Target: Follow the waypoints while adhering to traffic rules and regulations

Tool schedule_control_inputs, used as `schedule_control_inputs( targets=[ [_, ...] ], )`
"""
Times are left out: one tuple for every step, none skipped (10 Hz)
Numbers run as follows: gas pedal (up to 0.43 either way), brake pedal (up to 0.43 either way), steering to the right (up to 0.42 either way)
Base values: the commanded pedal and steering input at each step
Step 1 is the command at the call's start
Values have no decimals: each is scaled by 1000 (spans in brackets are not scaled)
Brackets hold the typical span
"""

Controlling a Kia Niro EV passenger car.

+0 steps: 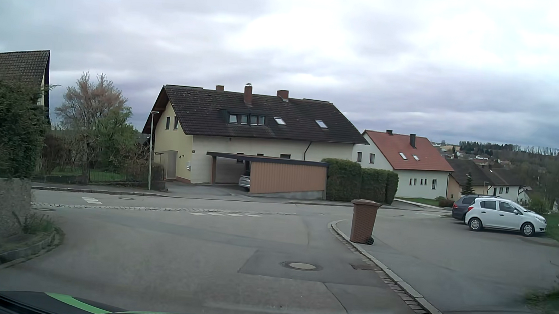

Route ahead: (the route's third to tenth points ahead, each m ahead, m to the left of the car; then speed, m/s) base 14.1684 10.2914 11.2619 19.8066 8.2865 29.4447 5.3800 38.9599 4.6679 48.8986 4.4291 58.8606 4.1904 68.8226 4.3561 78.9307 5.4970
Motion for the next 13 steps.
schedule_control_inputs(
  targets=[
    [0,262,-1],
    [0,262,-2],
    [0,262,-2],
    [0,262,-2],
    [0,268,-1],
    [0,268,-1],
    [0,268,-1],
    [0,268,-1],
    [0,268,-1],
    [0,268,-2],
    [0,268,-3],
    [0,262,-3],
    [0,250,-9]
  ],
)
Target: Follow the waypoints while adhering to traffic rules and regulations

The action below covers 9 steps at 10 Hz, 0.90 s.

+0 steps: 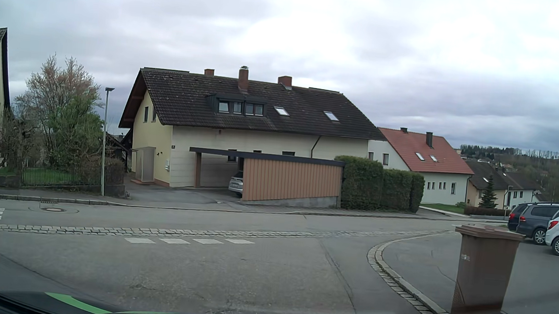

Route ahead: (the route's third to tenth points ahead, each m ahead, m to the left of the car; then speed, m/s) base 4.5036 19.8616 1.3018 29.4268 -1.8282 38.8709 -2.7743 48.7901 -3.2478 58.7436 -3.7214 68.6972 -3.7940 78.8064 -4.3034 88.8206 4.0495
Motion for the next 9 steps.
schedule_control_inputs(
  targets=[
    [0,244,-13],
    [0,226,-21],
    [0,213,-35],
    [0,207,-49],
    [0,220,-73],
    [0,232,-94],
    [0,244,-118],
    [0,256,-137],
    [0,262,-156]
  ],
)
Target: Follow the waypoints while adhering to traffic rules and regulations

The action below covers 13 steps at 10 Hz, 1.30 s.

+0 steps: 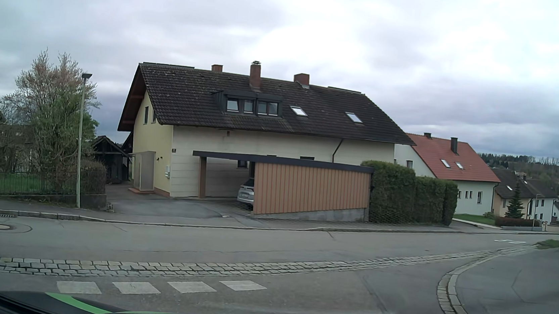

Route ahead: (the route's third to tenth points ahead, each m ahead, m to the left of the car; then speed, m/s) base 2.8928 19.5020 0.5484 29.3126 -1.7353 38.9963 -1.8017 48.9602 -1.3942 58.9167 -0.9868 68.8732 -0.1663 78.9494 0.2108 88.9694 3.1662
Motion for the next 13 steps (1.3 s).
schedule_control_inputs(
  targets=[
    [0,268,-174],
    [0,274,-195],
    [0,280,-230],
    [0,280,-256],
    [0,280,-278],
    [0,280,-305],
    [0,274,-323],
    [0,268,-336],
    [0,262,-347],
    [0,262,-355],
    [0,262,-363],
    [0,262,-374],
    [0,262,-392]
  ],
)
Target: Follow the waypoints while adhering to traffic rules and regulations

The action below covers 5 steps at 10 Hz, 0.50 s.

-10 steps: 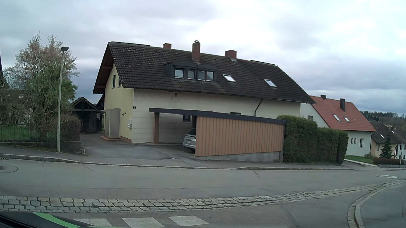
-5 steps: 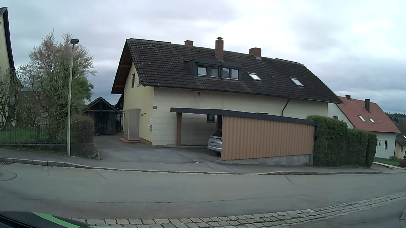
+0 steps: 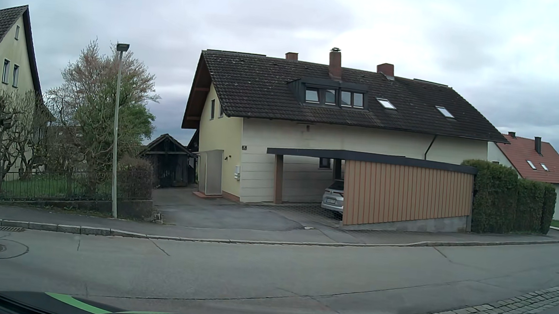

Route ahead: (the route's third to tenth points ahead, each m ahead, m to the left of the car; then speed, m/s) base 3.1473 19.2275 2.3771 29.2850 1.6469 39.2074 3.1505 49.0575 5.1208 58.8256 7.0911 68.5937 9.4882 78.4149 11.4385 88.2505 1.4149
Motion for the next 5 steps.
schedule_control_inputs(
  targets=[
    [0,262,-410],
    [0,262,-440],
    [0,189,-475],
    [0,0,-515],
    [0,0,-558]
  ],
)
